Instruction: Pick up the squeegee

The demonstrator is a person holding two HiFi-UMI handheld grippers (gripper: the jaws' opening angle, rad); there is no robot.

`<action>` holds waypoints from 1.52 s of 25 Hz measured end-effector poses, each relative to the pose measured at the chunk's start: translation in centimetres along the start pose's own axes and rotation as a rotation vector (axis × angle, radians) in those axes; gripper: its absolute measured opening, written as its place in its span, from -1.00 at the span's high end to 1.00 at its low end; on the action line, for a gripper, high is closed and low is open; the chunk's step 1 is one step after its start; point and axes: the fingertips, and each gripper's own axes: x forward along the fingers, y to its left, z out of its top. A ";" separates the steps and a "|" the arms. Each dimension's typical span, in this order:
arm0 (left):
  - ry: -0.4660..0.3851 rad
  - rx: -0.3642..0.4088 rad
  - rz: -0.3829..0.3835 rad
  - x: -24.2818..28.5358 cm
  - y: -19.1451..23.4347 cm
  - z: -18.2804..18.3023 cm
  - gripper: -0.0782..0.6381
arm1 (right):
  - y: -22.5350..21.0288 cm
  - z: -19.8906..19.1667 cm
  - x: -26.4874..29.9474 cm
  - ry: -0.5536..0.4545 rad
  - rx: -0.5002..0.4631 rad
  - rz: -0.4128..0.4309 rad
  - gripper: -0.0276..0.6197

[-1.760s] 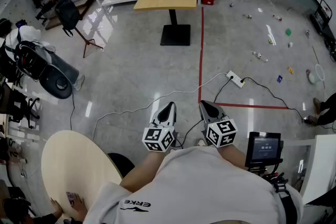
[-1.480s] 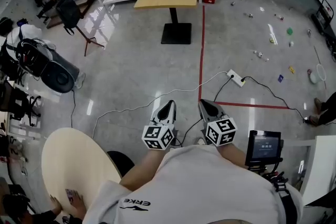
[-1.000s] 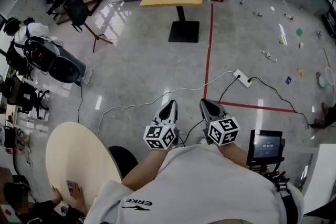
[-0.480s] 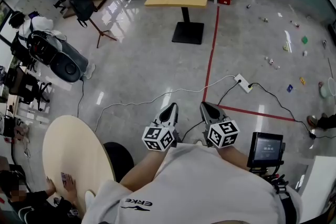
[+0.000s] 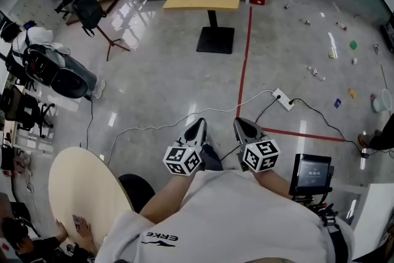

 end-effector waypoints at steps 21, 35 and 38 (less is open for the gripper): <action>-0.020 -0.022 -0.010 12.1 19.5 11.2 0.77 | -1.0 7.9 23.0 0.036 -0.026 -0.087 0.91; -0.005 -0.059 -0.039 15.8 29.9 15.2 0.77 | 0.5 9.9 34.9 0.097 -0.066 -0.120 0.91; 0.000 -0.058 -0.051 16.5 30.4 15.7 0.77 | 0.0 10.4 35.8 0.095 -0.071 -0.129 0.91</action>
